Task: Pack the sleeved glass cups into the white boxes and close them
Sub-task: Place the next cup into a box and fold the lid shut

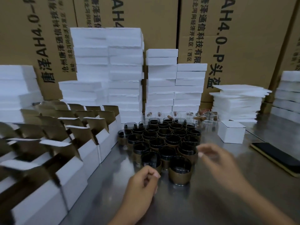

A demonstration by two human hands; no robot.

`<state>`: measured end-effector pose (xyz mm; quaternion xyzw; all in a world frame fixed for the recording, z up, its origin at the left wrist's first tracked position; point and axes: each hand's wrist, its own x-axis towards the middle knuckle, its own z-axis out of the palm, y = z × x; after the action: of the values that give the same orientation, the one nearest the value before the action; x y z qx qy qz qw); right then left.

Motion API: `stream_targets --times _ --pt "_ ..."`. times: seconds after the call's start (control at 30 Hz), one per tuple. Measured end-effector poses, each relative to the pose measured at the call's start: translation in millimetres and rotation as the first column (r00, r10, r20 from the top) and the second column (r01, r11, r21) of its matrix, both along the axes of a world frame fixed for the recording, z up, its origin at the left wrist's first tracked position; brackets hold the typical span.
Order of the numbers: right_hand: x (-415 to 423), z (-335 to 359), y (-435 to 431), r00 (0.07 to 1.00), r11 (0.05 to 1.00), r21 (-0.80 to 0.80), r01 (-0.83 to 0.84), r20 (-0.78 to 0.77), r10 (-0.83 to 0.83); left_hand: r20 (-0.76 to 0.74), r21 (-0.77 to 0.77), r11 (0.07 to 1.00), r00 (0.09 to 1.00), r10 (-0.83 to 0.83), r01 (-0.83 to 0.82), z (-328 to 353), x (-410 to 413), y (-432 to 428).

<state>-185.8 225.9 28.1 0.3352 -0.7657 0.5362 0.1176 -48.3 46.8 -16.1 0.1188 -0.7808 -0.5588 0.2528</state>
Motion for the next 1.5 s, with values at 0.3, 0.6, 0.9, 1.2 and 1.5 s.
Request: stream_targets --times 0.3,0.6,0.9,1.2,1.5 --pt "59 -45 -24 0.995 0.993 -0.065 0.094 -0.037 -0.096 -0.044 0.025 0.996 0.995 0.086 -0.085 2 14 -2" --pt "61 -48 -19 0.994 0.995 0.024 0.095 -0.048 -0.094 -0.114 -0.05 0.993 0.988 0.101 -0.107 9 28 6" --pt "60 -48 -15 0.988 0.986 0.062 0.156 -0.008 -0.155 -0.407 -0.306 0.898 0.896 0.177 -0.317 42 122 6" --pt "67 -43 -17 0.987 0.982 0.105 0.159 -0.047 -0.154 -0.343 -0.619 0.294 0.587 0.733 -0.729 40 196 -46" --pt "71 -42 -17 0.988 0.986 0.075 0.149 -0.062 -0.144 -0.156 -0.605 0.477 0.682 0.714 -0.638 45 183 -40"
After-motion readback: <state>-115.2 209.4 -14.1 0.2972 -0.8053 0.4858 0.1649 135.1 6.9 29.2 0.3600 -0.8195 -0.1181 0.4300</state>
